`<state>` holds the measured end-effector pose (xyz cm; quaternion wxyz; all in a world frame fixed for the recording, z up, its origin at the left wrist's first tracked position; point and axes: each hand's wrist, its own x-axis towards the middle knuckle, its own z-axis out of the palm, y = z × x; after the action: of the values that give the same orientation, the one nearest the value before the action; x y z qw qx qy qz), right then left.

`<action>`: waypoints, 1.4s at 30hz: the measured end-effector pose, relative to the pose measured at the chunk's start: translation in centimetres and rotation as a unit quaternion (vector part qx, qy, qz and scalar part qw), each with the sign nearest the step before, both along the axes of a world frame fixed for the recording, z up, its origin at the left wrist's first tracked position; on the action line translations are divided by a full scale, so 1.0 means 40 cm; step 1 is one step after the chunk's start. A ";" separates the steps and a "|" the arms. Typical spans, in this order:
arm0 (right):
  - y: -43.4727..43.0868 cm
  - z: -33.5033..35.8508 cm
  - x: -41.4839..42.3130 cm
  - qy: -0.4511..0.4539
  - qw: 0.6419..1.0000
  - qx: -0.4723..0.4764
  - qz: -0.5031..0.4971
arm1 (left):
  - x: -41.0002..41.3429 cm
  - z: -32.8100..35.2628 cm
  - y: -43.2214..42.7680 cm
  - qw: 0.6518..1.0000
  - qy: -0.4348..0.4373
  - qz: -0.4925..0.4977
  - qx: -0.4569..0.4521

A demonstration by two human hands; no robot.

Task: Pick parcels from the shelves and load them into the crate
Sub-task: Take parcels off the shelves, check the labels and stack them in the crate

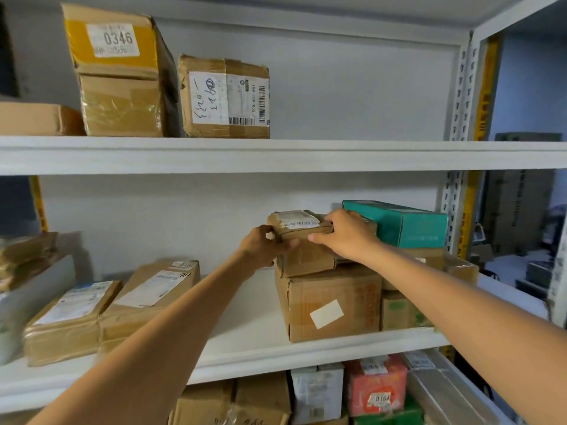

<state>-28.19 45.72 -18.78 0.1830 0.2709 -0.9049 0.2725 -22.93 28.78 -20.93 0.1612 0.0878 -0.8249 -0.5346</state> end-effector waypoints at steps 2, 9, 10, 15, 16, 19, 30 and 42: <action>-0.007 -0.007 0.002 -0.022 0.999 -0.038 -0.001 | 0.002 -0.009 0.008 0.999 0.025 0.000 0.031; 0.002 -0.021 0.024 -0.143 0.972 -0.184 0.005 | 0.049 -0.026 0.011 0.994 0.061 -0.035 0.088; 0.008 -0.027 0.026 -0.161 0.965 -0.208 0.004 | 0.058 -0.028 0.009 0.993 0.066 -0.042 0.092; 0.029 -0.063 0.042 -0.242 0.938 -0.244 0.044 | 0.100 -0.039 0.006 0.987 0.057 -0.082 0.128; 0.032 -0.067 0.046 -0.242 0.939 -0.242 0.045 | 0.105 -0.039 0.011 0.987 0.055 -0.077 0.127; 0.036 -0.071 0.061 -0.244 0.935 -0.256 0.042 | 0.121 -0.033 0.026 0.989 0.045 -0.049 0.133; 0.062 -0.110 0.137 -0.149 0.936 -0.301 0.102 | 0.190 -0.064 0.032 0.982 0.073 -0.105 0.141; 0.086 -0.125 0.199 -0.133 0.932 -0.316 0.115 | 0.230 -0.104 0.037 0.965 0.130 -0.147 0.176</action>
<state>-20.21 49.16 -23.80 0.1049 0.2623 -0.7510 0.5969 -13.71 30.28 -25.08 0.1692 -0.0774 -0.6935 -0.6960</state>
